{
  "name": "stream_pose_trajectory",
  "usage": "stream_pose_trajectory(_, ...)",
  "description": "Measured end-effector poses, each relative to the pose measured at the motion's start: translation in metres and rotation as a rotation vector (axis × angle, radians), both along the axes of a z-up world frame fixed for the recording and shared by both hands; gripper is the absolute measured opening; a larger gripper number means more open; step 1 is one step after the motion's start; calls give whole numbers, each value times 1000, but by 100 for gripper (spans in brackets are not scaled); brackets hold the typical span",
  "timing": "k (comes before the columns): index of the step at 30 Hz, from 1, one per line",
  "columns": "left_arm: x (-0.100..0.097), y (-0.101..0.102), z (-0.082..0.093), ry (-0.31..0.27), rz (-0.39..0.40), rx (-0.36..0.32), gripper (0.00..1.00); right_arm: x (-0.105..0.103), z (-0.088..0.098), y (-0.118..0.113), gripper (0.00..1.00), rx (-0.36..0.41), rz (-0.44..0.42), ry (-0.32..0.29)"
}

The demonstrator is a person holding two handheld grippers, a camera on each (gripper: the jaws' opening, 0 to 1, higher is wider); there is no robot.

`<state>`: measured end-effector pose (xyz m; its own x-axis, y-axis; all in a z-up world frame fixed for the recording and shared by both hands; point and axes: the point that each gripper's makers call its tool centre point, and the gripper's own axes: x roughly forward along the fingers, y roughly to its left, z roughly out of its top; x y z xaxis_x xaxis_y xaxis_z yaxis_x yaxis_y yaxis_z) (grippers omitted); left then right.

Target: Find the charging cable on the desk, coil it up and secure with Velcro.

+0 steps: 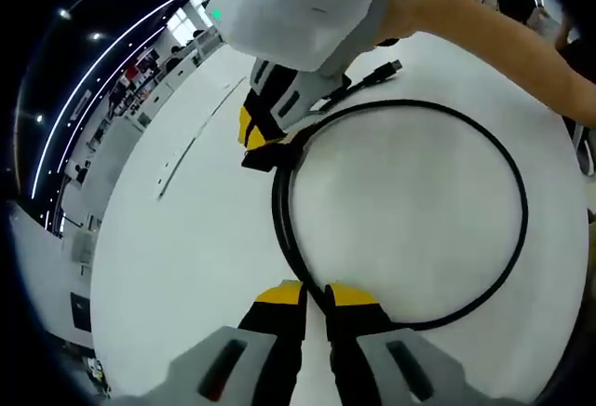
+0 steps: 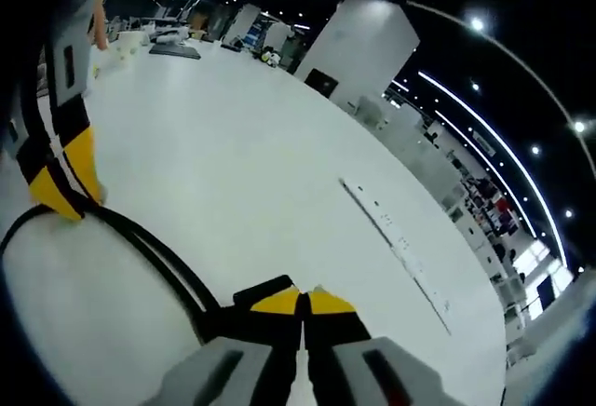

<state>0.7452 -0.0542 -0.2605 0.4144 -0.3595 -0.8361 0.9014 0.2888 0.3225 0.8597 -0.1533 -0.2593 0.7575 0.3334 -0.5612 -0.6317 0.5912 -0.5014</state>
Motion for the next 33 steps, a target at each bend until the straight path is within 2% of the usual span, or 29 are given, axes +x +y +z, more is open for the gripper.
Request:
stream_pose_trajectory(3, 1, 0, 0, 3, 40, -1, 9, -1, 0, 1, 3, 10, 14, -39)
stream_pose_trajectory(7, 0, -1, -1, -14, 47, 37, 9, 2, 2, 1, 3, 54, -16, -32)
stream_pose_trajectory(11, 1, 0, 0, -21, 49, 55, 9, 3, 2, 0, 3, 57, -16, -43)
stream_pose_trajectory(16, -3, 7, -4, -35, 59, 76, 9, -15, 0, 9, 3, 65, 15, -21)
stream_pose_trajectory(20, -5, 11, -6, -46, 72, 101, 8, -34, -3, 6, 3, -14, 78, 33)
stream_pose_trajectory(21, -5, 11, -6, -52, 76, 109, 8, -43, -2, 4, 3, -55, 112, 46)
stream_pose_trajectory(23, -5, 12, -7, -59, 77, 119, 8, -57, 1, 2, 4, -76, 157, 72)
stream_pose_trajectory(27, -3, 11, -7, -65, 81, 126, 8, -67, 27, -4, 4, -61, 147, 42)
stream_pose_trajectory(31, -3, 11, -7, -67, 86, 121, 8, -83, 63, -2, 5, -11, 179, -24)
stream_pose_trajectory(33, -3, 10, -7, -66, 86, 120, 8, -91, 83, -4, 5, -12, 195, -82)
